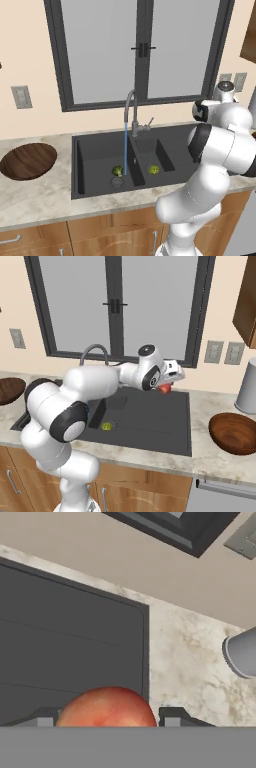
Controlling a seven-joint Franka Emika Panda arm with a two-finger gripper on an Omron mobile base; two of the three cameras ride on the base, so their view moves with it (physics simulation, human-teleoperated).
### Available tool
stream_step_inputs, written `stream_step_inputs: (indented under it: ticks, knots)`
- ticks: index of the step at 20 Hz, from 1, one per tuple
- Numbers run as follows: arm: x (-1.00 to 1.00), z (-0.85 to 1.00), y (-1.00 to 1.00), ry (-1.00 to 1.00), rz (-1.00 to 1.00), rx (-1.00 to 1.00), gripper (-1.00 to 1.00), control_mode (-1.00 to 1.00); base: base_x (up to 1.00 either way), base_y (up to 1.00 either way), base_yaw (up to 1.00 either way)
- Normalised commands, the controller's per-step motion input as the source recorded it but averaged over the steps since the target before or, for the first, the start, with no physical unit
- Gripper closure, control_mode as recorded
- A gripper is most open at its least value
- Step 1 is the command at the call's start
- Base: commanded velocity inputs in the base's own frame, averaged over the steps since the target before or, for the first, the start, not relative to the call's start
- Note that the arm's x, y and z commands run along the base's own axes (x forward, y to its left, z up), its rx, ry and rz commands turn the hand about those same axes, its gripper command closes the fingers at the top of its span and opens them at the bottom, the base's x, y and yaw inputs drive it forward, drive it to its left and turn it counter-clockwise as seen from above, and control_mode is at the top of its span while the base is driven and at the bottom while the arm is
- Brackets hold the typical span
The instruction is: Pick the broccolis from the sink and place them in one bowl. Place the peach in the other bowl. Then turn off the sink faucet.
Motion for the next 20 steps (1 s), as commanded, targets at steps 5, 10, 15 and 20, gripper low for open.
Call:
stream_step_inputs:
  ticks: [5, 10, 15, 20]
  knots:
    - [-0.18, 0.03, -0.36, -0.02, -0.07, 0.04, 1.0, -1.0, 0.0, 0.0, 0.0]
    - [-0.26, 0.11, -0.29, 0.0, -0.02, 0.0, 1.0, -1.0, 0.0, 0.0, 0.0]
    - [-0.27, 0.18, -0.11, 0.0, -0.01, 0.0, 1.0, -1.0, 0.0, 0.0, 0.0]
    - [-0.27, 0.04, -0.07, 0.0, 0.0, 0.0, 1.0, -1.0, 0.0, 0.0, 0.0]
